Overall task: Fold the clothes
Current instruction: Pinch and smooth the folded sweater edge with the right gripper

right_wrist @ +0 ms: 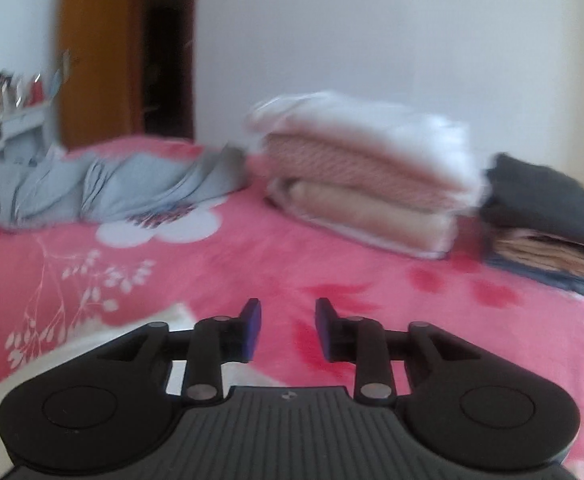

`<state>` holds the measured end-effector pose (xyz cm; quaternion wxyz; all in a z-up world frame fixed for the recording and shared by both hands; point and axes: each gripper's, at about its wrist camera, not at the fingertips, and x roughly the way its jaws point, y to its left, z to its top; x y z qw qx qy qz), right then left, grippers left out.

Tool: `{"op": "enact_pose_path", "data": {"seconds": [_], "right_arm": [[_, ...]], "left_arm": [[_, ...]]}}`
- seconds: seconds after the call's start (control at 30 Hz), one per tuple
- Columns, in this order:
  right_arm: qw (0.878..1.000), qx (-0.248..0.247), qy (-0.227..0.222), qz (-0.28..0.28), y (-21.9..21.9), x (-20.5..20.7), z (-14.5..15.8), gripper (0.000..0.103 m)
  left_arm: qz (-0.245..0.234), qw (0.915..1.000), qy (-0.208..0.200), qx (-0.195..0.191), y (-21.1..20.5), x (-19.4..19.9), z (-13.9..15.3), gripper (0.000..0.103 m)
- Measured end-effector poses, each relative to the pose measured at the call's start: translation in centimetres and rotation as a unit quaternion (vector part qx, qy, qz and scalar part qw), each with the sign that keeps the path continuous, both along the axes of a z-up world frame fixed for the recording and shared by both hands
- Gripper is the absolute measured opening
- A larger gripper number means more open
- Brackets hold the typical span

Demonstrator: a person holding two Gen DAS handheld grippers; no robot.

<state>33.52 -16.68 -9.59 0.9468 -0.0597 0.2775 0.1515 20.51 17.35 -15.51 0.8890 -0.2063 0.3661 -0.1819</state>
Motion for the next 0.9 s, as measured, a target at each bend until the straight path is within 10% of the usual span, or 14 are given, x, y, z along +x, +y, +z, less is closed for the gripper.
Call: {"op": "enact_pose_path", "data": {"seconds": [0.57, 0.73, 0.9], "right_arm": [[0.959, -0.211, 0.116, 0.149, -2.4, 0.0, -5.2, 0.027], [0.950, -0.250, 0.098, 0.161, -1.6, -0.7, -5.6, 0.005], [0.959, -0.249, 0.049, 0.123, -1.4, -1.8, -4.2, 0.003]], "left_arm": [[0.003, 0.9999, -0.005, 0.015, -0.2, -0.1, 0.1, 0.030], [0.005, 0.9999, -0.007, 0.013, -0.2, -0.2, 0.0, 0.030], [0.000, 0.9998, -0.008, 0.016, -0.1, -0.2, 0.1, 0.030]]}}
